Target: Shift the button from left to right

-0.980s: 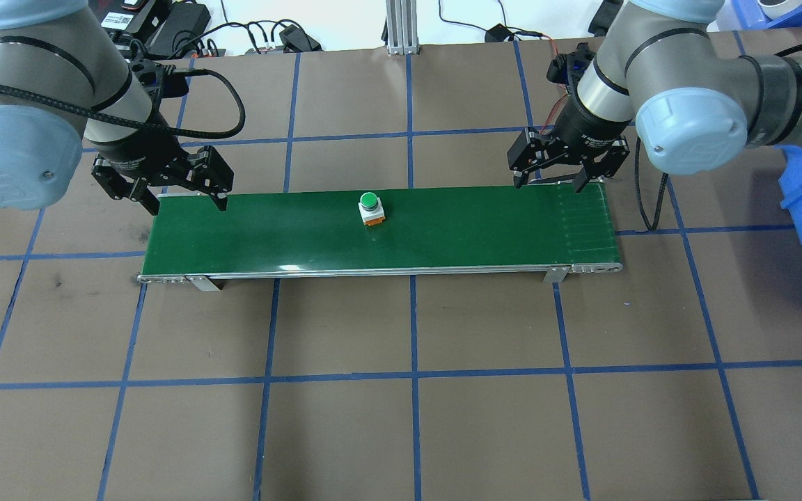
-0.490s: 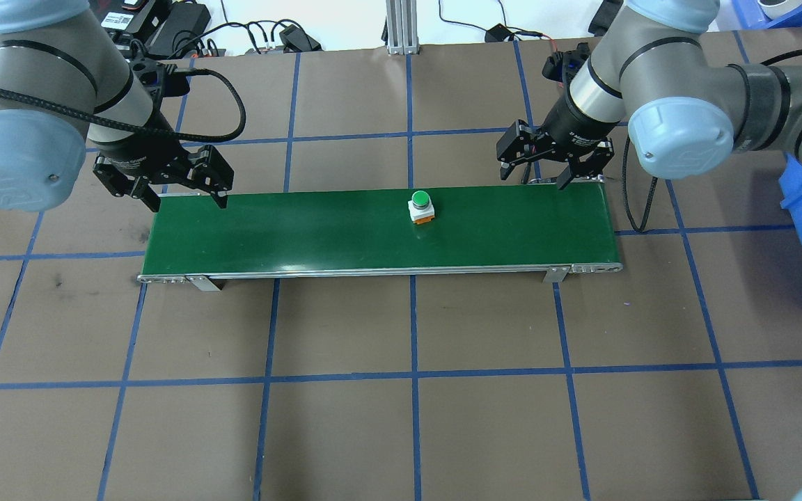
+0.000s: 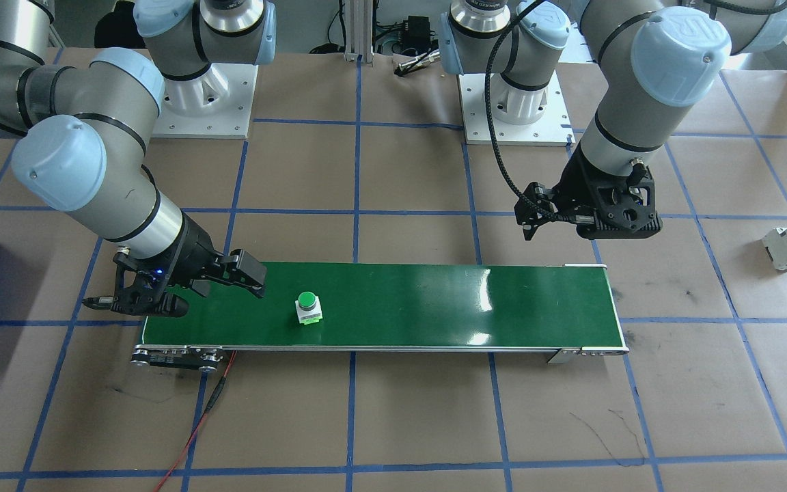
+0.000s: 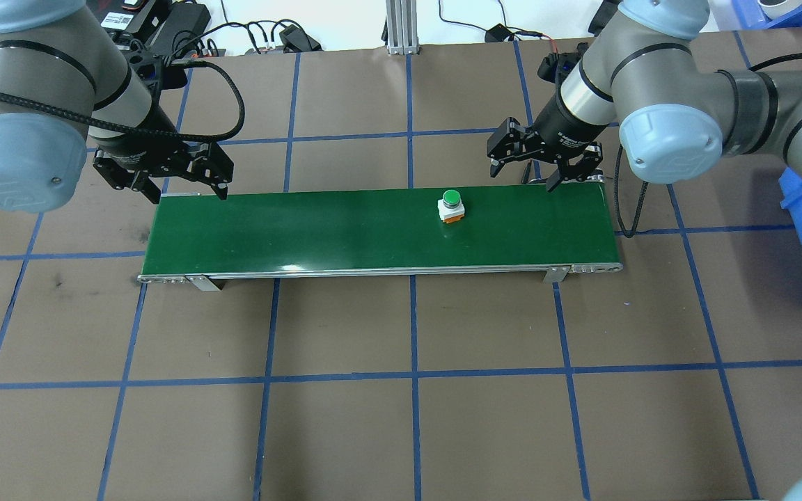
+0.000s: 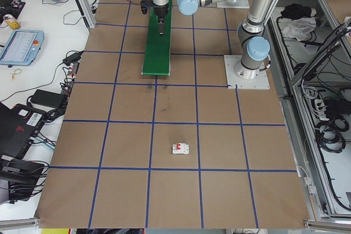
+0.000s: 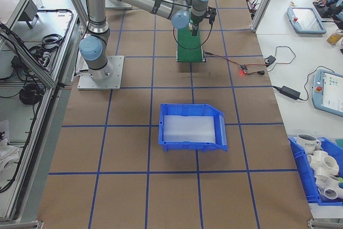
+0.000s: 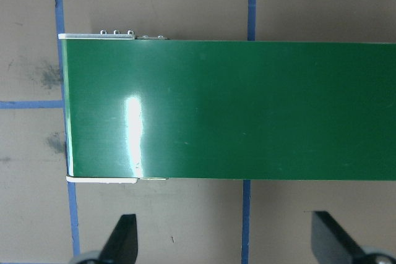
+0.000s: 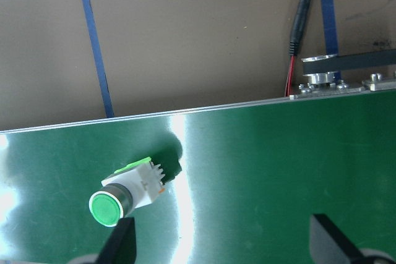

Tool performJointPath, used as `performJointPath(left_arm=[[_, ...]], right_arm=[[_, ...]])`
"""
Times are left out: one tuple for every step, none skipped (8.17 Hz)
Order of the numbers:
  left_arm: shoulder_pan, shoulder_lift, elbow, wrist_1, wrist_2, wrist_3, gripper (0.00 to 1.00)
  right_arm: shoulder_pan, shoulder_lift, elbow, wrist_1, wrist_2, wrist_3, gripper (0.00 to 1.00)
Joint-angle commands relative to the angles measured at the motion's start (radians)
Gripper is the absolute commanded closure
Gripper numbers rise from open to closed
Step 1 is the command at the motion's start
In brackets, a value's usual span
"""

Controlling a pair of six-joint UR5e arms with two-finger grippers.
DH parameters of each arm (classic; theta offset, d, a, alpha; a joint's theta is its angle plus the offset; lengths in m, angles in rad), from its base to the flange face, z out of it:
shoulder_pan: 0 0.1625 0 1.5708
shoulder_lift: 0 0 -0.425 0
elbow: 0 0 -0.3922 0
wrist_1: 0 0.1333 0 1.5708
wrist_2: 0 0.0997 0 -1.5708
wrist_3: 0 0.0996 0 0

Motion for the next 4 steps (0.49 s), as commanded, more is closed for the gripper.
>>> performJointPath(left_arm=[[-0.001,-0.002,0.0,0.005,0.007,0.006,0.0],[0.0,-0.002,0.003,0.005,0.007,0.01,0.0],[0.0,-0.002,0.001,0.003,0.007,0.008,0.0],[-0.001,-0.002,0.0,0.003,0.004,0.005,0.0]], right_arm=[[0.051,0.046,0.003,-0.081,-0.004,0.053,0.02],[0.052,0.062,0.006,-0.103,-0.004,0.053,0.03],[0.052,0.077,0.009,-0.105,-0.021,0.036,0.12],[0.052,0.088,0.025,-0.103,-0.062,-0.022,0.24]])
